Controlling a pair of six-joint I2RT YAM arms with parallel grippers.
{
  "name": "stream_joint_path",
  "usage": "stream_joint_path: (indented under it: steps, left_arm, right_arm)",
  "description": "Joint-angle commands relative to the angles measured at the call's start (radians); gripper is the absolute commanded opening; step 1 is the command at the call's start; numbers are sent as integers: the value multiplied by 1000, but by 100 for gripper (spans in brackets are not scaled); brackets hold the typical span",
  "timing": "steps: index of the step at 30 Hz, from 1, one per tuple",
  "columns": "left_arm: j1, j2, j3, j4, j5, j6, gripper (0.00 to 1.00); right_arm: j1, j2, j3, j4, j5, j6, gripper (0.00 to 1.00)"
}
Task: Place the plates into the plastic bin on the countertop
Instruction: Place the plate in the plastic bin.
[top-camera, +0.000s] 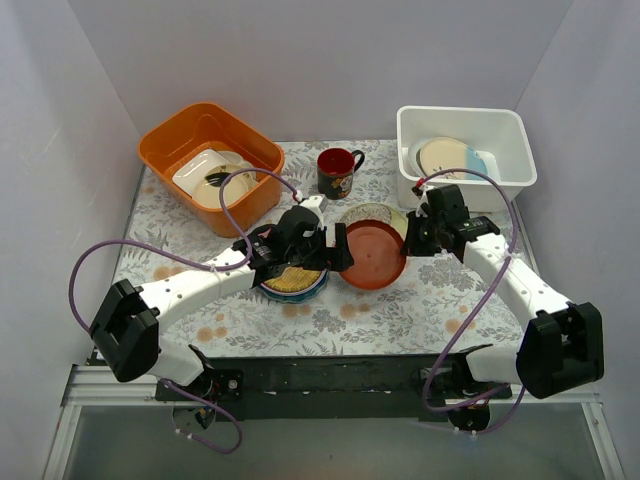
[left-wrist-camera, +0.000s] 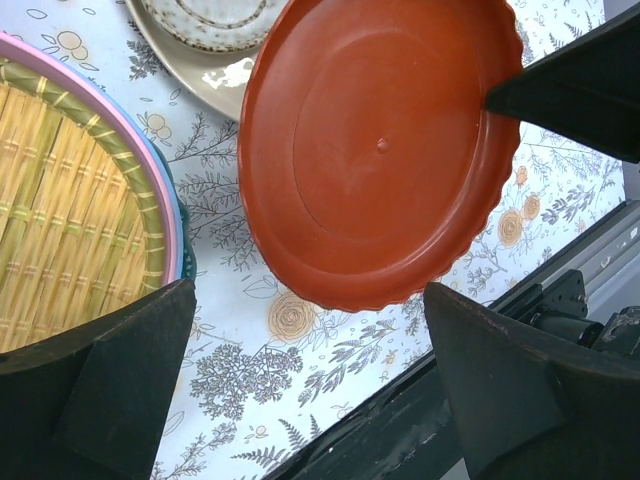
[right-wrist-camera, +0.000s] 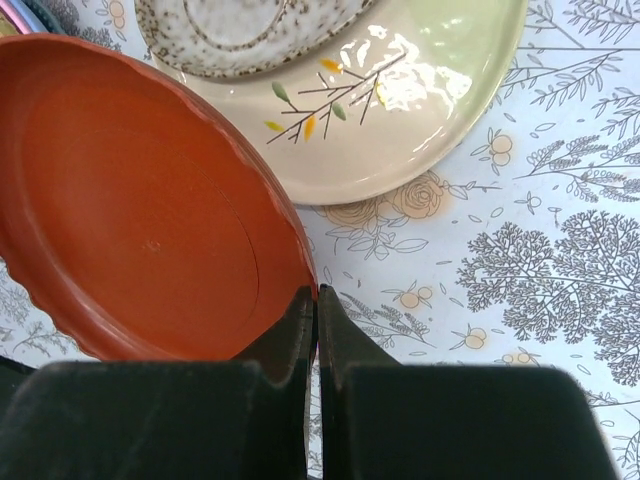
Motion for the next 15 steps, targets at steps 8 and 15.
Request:
stream_joint_path:
  steps: [8,15]
  left_arm:
    - [9,-49,-17,12,-21,12,98]
    - [9,-47,-15,9,-18,16,98]
  right_arm:
    - [-86,55,157,25,-16,-47,1]
    - [-173,132,258,47,-96,-60,1]
